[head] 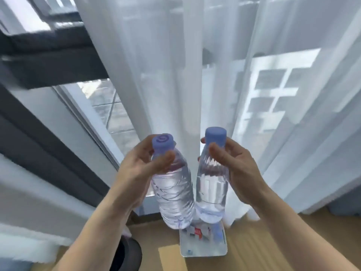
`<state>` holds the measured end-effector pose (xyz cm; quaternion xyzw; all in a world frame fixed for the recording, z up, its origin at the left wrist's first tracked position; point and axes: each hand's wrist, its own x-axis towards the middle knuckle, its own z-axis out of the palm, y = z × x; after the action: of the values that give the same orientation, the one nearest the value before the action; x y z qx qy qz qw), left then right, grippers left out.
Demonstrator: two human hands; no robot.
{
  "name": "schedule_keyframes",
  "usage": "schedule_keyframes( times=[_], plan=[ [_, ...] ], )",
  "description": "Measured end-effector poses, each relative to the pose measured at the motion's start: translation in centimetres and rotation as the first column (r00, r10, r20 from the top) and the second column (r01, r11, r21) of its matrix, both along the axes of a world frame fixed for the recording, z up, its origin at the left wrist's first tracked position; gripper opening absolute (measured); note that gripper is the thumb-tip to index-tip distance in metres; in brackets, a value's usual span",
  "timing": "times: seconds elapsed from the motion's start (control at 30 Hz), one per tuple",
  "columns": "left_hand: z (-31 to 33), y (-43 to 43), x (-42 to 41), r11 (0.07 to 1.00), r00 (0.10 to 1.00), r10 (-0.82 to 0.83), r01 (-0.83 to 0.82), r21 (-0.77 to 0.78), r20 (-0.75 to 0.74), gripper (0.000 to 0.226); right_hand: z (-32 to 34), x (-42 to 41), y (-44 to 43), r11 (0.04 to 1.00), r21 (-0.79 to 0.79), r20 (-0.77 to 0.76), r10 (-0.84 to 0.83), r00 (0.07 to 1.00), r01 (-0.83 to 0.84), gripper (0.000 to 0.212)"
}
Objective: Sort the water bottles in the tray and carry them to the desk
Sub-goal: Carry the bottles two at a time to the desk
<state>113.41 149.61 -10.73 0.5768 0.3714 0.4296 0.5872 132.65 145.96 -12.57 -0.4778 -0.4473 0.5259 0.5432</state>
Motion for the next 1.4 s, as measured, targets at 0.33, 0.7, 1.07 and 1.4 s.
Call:
schedule_keyframes(
  times=[0.33,0.7,1.07,1.4],
  plan=[
    [9.0,-10.7,-5.1,0.828,0.820,0.559,-0.560,-0.033,0.124,0.031,6.7,-7.3,-2.3,0.892,0.124,-0.052,0.444,0.894,-0.435,0.029],
    [12.1,-29.2,-15.8,0.439,0.418,0.867,-0.898,-0.017,0.272,0.024,10.5,-23.0,-13.9,0.555,0.227,-0.008,0.822,0.569,-0.800,0.036],
    [13.0,-57.1,-28.5,-0.001,0.004,0.963,-1.000,0.017,0.268,0.021,11.9,-42.7,-37.7,0.165,0.211,-0.055,0.986,0.157,-0.963,0.052],
    [10.6,-77.6,-36.0,-0.266,-0.281,0.926,-0.960,-0.091,0.251,0.027,10.8,-54.7,-56.8,-0.167,0.130,-0.035,0.984,-0.173,-0.977,0.045]
  ],
)
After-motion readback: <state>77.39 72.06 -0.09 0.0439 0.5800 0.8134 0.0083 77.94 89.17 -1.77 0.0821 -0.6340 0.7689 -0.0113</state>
